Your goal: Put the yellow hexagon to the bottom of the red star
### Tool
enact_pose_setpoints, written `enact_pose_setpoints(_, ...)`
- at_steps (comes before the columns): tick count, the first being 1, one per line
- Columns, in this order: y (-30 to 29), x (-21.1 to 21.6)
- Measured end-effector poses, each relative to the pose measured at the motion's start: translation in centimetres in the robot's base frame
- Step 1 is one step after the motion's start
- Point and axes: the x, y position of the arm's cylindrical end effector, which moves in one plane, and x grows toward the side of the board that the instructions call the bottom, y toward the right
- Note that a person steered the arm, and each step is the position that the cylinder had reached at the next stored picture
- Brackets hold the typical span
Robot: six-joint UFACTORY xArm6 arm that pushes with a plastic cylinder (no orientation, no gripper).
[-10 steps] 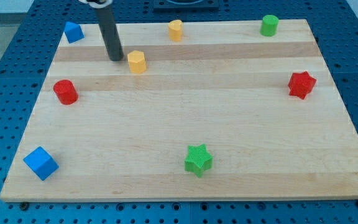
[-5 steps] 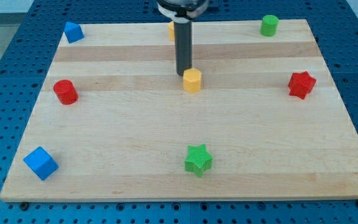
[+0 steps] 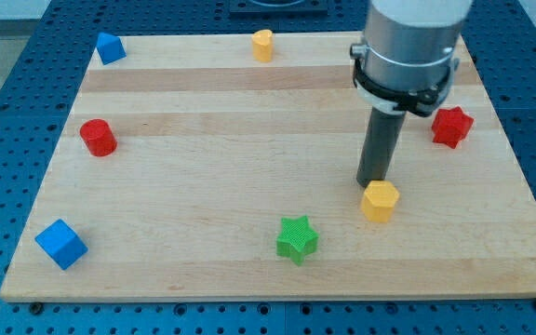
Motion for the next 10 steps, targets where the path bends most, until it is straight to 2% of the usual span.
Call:
enact_pose_setpoints(2, -5.3, 0.9)
enact_pose_setpoints(3, -3.0, 2.6)
enact_pose_setpoints(6, 7.9, 3.4)
enact_pose_setpoints(8, 9.3, 6.5)
enact_pose_setpoints(9, 7.4, 5.0)
enact_pose_setpoints(10, 3.3, -2.5)
